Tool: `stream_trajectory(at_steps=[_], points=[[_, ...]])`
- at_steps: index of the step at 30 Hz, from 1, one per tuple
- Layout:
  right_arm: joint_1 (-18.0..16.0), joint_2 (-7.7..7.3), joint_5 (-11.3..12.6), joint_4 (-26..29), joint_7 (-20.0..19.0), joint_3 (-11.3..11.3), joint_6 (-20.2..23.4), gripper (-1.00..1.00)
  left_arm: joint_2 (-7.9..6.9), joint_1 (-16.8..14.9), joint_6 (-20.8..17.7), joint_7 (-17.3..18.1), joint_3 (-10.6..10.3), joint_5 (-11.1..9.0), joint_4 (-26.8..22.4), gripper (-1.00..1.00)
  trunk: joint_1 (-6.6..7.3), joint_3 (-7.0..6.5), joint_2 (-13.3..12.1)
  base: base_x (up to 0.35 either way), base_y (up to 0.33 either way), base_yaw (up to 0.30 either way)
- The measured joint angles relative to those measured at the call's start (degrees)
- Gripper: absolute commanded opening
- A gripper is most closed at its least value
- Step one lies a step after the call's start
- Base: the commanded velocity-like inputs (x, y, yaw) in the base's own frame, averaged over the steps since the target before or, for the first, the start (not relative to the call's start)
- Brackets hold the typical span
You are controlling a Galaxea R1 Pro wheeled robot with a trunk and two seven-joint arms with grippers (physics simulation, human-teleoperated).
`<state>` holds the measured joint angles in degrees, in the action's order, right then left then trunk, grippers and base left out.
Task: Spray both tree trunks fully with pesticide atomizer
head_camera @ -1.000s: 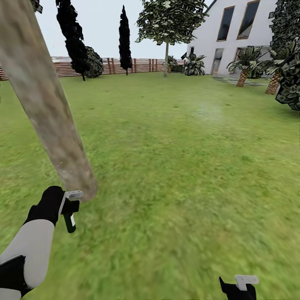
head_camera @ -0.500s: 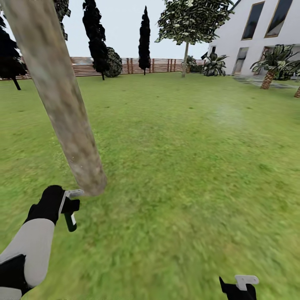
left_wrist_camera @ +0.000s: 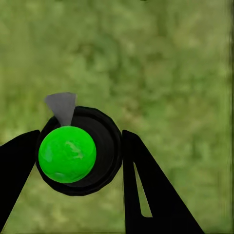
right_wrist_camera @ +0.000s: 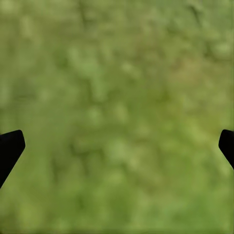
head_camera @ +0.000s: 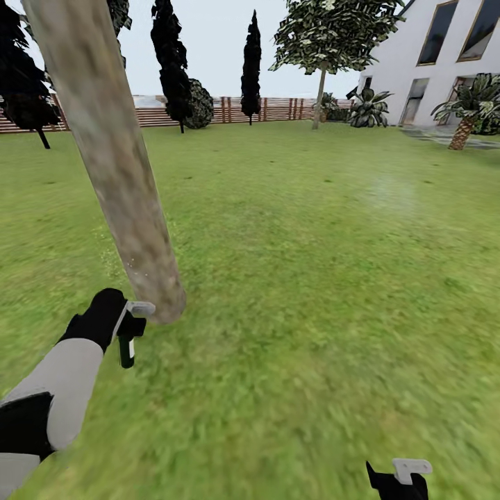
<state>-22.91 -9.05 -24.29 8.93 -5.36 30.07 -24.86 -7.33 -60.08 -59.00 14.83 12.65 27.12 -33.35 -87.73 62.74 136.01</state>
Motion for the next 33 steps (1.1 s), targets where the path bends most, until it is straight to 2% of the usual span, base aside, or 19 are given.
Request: stream_trajectory(at_steps=[1, 9, 12, 19, 27, 33], points=[[0.0, 0.0, 0.0, -0.02, 0.0, 0.01, 0.0, 1.0, -0.08, -1.29, 0.05, 0.01, -0.16, 0.08, 1.03, -1.0, 0.0, 0.0, 0.0, 0.0, 0.0, 0.0], [0.0, 0.0, 0.0, 0.02, 0.0, 0.0, 0.0, 1.0, -0.58, -4.34, 0.07, 0.01, -0.16, 0.13, 1.5, -1.0, 0.0, 0.0, 0.0, 0.002, 0.0, 0.0], [0.0, 0.0, -0.01, 0.05, 0.0, 0.01, -0.01, 1.0, -0.63, -5.96, 0.07, 0.02, -0.16, 0.02, 2.31, -1.0, 0.03, 0.0, 0.0, 0.238, 0.0, 0.0], [0.0, 0.0, 0.0, 0.06, 0.01, 0.02, -0.09, 1.0, -0.5, -6.32, 0.08, 0.02, -0.17, 0.11, 2.57, -1.0, 0.03, 0.0, 0.0, 0.331, 0.0, 0.073], [0.0, 0.0, -0.01, 0.06, 0.01, -0.01, -0.08, 1.0, -0.59, -6.65, 0.07, 0.03, -0.16, 0.03, 1.91, -1.0, 0.0, 0.0, 0.0, 0.029, 0.0, 0.271], [0.0, 0.0, -0.01, 0.06, 0.01, 0.01, -0.09, 1.0, -0.29, -8.98, 0.08, 0.03, -0.15, 0.13, 2.55, -1.0, 0.03, 0.0, 0.0, 0.151, -0.033, 0.128]])
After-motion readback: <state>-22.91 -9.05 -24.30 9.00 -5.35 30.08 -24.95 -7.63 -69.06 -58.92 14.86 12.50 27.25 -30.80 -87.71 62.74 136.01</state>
